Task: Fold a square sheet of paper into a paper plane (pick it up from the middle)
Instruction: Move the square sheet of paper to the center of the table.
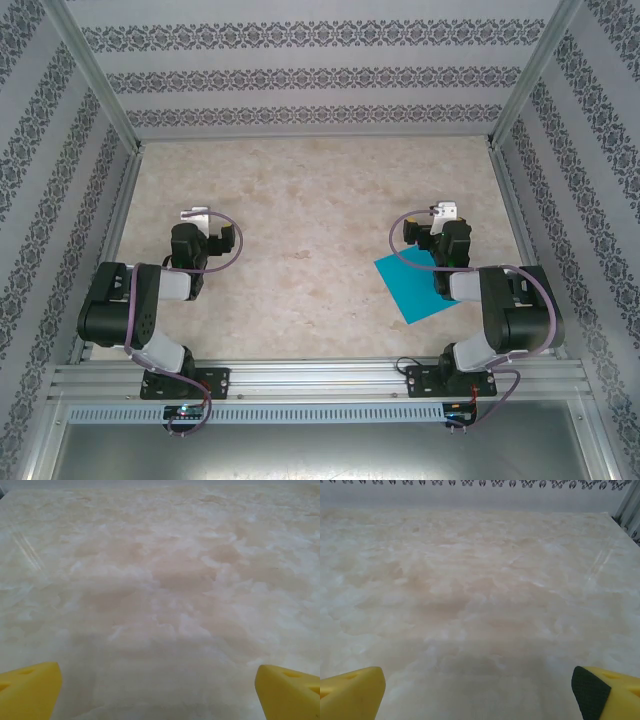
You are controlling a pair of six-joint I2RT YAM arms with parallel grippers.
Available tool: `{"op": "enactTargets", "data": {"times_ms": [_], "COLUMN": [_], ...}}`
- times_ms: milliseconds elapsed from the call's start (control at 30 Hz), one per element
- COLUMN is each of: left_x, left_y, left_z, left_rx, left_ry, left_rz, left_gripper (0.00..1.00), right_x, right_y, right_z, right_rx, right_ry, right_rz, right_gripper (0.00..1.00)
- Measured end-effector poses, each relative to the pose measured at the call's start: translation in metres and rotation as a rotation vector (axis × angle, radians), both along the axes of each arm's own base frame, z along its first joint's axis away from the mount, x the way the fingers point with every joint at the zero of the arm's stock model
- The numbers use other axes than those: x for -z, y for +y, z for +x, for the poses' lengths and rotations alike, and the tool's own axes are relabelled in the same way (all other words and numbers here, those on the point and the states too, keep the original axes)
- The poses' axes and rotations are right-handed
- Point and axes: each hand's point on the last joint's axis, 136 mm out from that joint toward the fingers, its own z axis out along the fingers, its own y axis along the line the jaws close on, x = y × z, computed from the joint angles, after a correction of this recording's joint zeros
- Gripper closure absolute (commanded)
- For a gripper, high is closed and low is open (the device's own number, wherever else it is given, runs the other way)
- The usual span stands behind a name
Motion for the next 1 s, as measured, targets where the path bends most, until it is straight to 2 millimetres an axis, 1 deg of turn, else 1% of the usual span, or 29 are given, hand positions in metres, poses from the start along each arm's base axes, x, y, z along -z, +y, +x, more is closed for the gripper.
{"op": "enactTargets", "data": {"times_ms": [567,833,1000], "left_x": [0.0,0.0,-0.0039], "left_y": [0.0,0.0,-0.0062], "left_z": [0.0,0.0,-0.0002], "left_rx": [0.0,0.0,0.038], "left_ry": [0.0,0.0,-0.007], "left_rz": [0.0,0.0,-0.001], "left_gripper": [0.0,0.0,0.0], "right_x": [-0.0005,-0.0008,-0.0033], "right_y": [-0.0002,0.0038,0.0071], "right_z": [0.0003,0.0003,-0.0004], "right_rx": [-0.003,-0.024,-0.036], "right_ry": [-0.001,-0.002,-0.016], "right_rz": [0.017,0.027,0.021], "right_gripper": [0.02,0.02,0.02]}}
